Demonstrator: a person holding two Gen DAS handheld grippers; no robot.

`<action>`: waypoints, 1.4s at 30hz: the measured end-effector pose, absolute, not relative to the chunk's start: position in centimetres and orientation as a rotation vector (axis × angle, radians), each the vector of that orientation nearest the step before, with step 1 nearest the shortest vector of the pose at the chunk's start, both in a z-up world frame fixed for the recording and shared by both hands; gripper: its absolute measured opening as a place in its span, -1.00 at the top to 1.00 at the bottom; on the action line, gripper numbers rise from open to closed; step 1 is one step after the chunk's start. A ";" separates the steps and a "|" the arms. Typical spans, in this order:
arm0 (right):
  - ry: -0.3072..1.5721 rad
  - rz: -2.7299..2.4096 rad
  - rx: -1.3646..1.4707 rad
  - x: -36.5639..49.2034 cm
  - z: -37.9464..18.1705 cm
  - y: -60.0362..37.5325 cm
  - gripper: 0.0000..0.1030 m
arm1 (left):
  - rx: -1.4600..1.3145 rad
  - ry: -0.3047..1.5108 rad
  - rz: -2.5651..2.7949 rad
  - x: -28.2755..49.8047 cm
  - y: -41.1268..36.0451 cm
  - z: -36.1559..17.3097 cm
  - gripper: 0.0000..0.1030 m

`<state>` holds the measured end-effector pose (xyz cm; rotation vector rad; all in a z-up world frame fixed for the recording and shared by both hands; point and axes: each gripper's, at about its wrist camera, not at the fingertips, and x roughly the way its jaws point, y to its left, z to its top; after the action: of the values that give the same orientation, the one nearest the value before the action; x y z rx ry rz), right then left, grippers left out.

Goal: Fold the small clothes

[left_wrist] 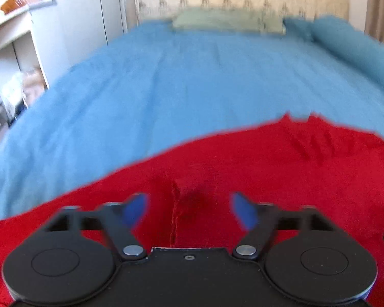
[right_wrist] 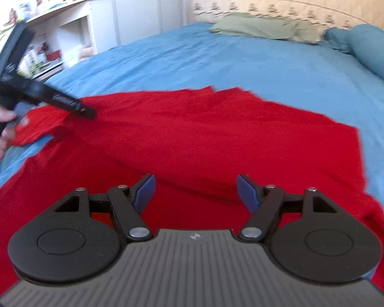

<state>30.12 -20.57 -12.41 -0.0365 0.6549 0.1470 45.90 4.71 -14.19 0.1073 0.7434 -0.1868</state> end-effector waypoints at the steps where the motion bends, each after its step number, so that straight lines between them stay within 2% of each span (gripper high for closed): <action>1: 0.643 0.117 -0.037 30.1 -12.2 -21.3 -0.68 | 0.095 0.713 -0.207 45.4 4.7 -13.6 -0.79; 7: 0.681 -0.100 -0.031 31.3 -13.4 -27.8 -0.67 | 0.102 0.726 -0.304 44.5 2.7 -13.3 -0.79; 12: 0.687 -0.120 0.018 29.0 -14.3 -32.3 -0.64 | 0.121 0.733 -0.355 43.7 1.6 -14.2 -0.79; 17: 0.649 -0.069 0.005 29.6 -12.7 -31.9 -0.79 | 0.131 0.717 -0.401 43.5 0.7 -14.8 -0.80; 18: 0.641 -0.068 -0.014 30.3 -12.6 -31.6 -0.94 | 0.118 0.723 -0.404 43.9 0.7 -15.0 -0.81; 19: 0.641 -0.069 -0.031 31.0 -12.6 -31.4 -1.00 | 0.103 0.734 -0.405 44.2 0.8 -15.3 -0.84; 24: 0.689 -0.062 -0.042 34.0 -14.7 -31.1 -1.00 | 0.029 0.828 -0.374 45.4 2.0 -17.7 -0.84; 29: 0.662 -0.066 0.024 33.2 -14.1 -32.1 -1.00 | -0.064 0.761 -0.348 43.2 3.9 -16.5 -0.84; 31: 0.617 -0.036 0.024 32.0 -13.3 -31.8 -1.00 | -0.072 0.732 -0.339 42.0 4.5 -16.3 -0.95; 36: 0.659 0.004 -0.060 30.4 -14.4 -30.4 -1.00 | -0.067 0.799 -0.330 42.1 4.6 -18.1 -0.96; 42: 0.655 -0.010 -0.052 30.0 -12.9 -29.6 -1.00 | -0.133 0.767 -0.294 38.7 6.7 -14.5 -0.96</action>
<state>30.02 -29.65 -12.93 -0.0517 0.6550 -0.0103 38.68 6.70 -14.45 -0.1330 0.7668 -0.2944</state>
